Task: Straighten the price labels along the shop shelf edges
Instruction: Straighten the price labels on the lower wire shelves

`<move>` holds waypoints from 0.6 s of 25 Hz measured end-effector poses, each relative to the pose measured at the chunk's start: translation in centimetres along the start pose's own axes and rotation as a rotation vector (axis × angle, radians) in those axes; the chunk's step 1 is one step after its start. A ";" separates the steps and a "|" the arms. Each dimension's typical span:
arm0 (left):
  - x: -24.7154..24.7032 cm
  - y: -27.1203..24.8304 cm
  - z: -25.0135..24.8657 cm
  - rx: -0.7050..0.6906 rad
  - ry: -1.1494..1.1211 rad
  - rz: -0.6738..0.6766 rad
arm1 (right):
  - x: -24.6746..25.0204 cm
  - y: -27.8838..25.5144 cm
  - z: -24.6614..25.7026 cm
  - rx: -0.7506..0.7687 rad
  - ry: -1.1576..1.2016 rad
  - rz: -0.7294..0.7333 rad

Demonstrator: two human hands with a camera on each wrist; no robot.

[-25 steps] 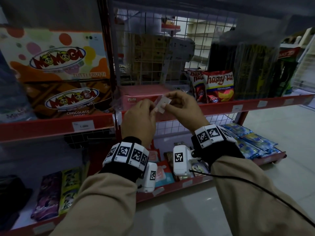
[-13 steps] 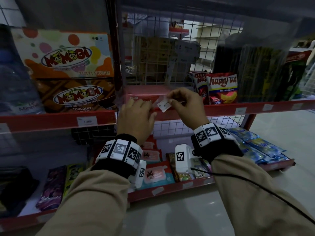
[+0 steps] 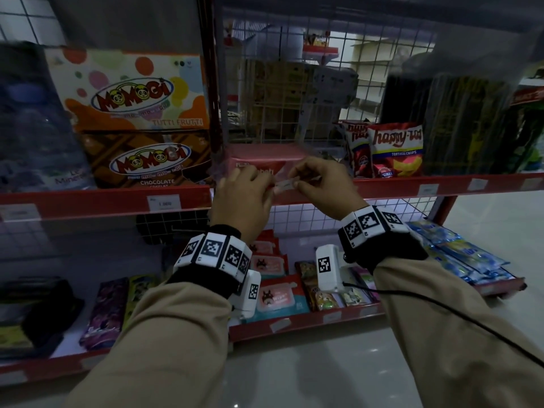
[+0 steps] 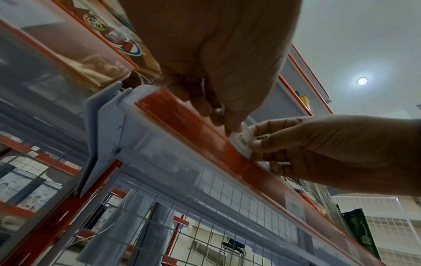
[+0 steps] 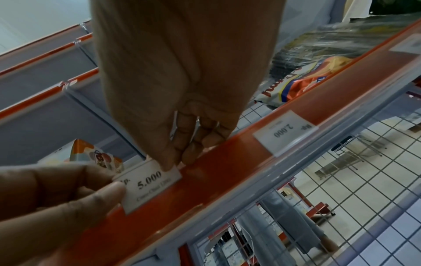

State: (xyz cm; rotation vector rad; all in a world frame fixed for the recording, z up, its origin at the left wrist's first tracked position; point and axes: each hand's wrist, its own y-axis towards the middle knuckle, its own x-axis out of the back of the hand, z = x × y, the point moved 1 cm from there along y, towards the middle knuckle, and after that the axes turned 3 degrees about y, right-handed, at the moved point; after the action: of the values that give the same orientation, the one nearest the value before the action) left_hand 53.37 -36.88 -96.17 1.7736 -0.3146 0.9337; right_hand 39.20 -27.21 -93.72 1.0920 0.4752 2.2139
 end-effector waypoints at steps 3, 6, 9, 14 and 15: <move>-0.2 0.1 0.2 0.013 0.031 0.013 | 0.0 -0.3 0.2 0.015 -0.064 0.023; -0.2 0.2 0.2 0.006 0.067 0.042 | -0.1 -0.9 0.0 0.066 -0.249 0.023; 0.0 0.1 0.0 -0.026 0.071 0.038 | 0.0 -1.1 -0.2 0.057 -0.318 0.043; 0.2 0.0 0.2 -0.063 0.102 0.041 | 0.3 -1.3 0.0 0.062 -0.316 0.078; 0.2 0.0 0.2 -0.062 0.110 0.048 | 0.3 -1.3 0.0 0.063 -0.335 0.083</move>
State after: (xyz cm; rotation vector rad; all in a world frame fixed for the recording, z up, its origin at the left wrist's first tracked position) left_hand 53.60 -37.01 -96.07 1.6577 -0.3135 1.0408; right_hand 39.53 -26.09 -94.26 1.5061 0.3607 2.0396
